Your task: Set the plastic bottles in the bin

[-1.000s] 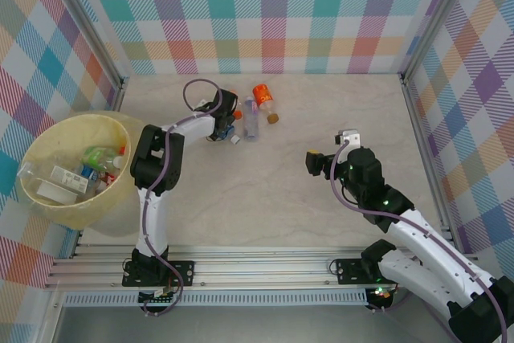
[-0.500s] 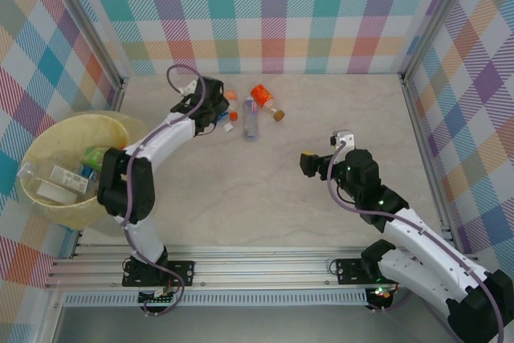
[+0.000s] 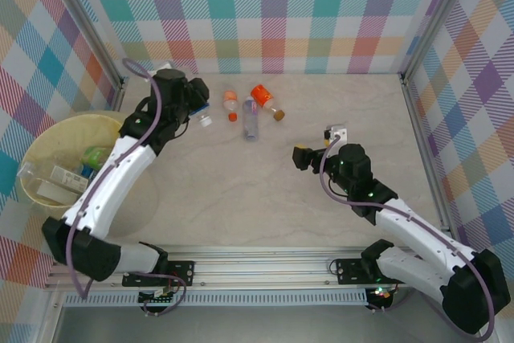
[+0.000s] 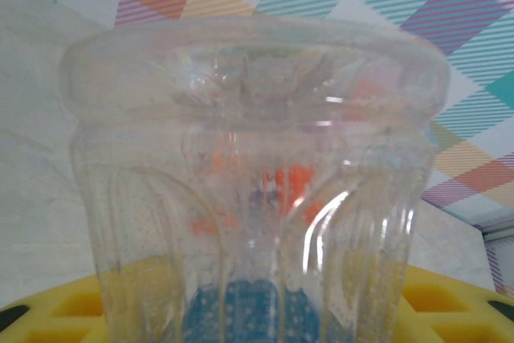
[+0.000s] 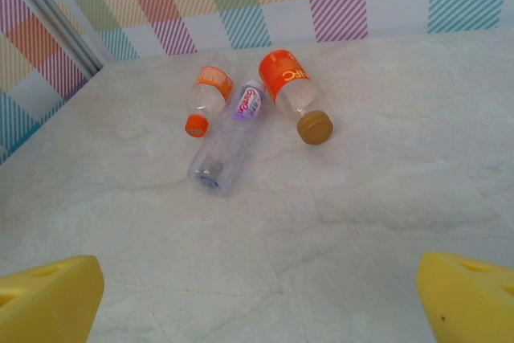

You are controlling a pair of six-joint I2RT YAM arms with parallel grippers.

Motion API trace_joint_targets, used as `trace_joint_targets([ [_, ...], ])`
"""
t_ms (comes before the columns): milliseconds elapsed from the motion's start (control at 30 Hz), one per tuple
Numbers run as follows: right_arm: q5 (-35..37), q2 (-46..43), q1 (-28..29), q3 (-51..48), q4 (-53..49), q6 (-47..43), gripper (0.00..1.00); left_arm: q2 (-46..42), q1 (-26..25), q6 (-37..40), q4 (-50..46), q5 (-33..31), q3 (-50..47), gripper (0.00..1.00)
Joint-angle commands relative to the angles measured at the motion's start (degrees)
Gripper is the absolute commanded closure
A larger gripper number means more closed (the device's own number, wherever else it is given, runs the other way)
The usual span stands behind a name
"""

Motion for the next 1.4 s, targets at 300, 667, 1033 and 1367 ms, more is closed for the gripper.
trace_joint_targets([
  [300,-2.6,6.4,0.1,2.2,10.5,0.9,0.00,-10.1,1.0,13.9,-18.4,-20.4,8.7,0.46],
  [667,-4.8,11.6,0.1,6.0,10.3,0.9,0.00,-14.5,5.1,16.8,-21.0,-31.5,7.5,0.46],
  [1033,-3.4,10.8,0.1,5.4,8.3,1.5,0.00,-14.7,15.4,14.0,-23.8,-34.5,3.5,0.46],
  [1367,-2.5,9.7,0.1,5.2,7.0,1.0,0.00,-13.7,26.8,9.7,-22.3,-16.7,-1.3,0.45],
])
